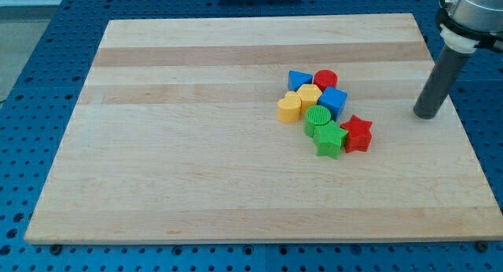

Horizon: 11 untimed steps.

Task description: Move your arm closer to the group of blocks

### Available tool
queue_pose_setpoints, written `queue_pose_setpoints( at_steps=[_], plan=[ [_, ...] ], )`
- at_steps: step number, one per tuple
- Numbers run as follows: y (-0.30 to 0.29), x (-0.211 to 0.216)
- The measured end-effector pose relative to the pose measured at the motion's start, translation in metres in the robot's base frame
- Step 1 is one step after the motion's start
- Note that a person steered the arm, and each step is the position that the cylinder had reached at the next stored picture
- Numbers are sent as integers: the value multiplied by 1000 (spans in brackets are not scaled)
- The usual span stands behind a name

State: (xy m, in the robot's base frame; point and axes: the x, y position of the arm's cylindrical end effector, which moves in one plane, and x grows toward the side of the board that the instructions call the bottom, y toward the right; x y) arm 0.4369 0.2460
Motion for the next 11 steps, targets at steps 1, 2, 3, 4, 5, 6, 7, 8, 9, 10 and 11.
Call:
queue_pose_setpoints(
  at_steps=[1, 2, 3, 4, 5, 6, 7, 8, 9, 10, 11],
  plan=[
    [0, 0],
    [-2, 0],
    [-2, 0],
    [-17, 0],
    [-54, 0],
    [-63, 0],
    [-64, 0],
    [-65, 0],
    [-79, 0],
    [-106, -1],
    [-128, -3]
  ],
)
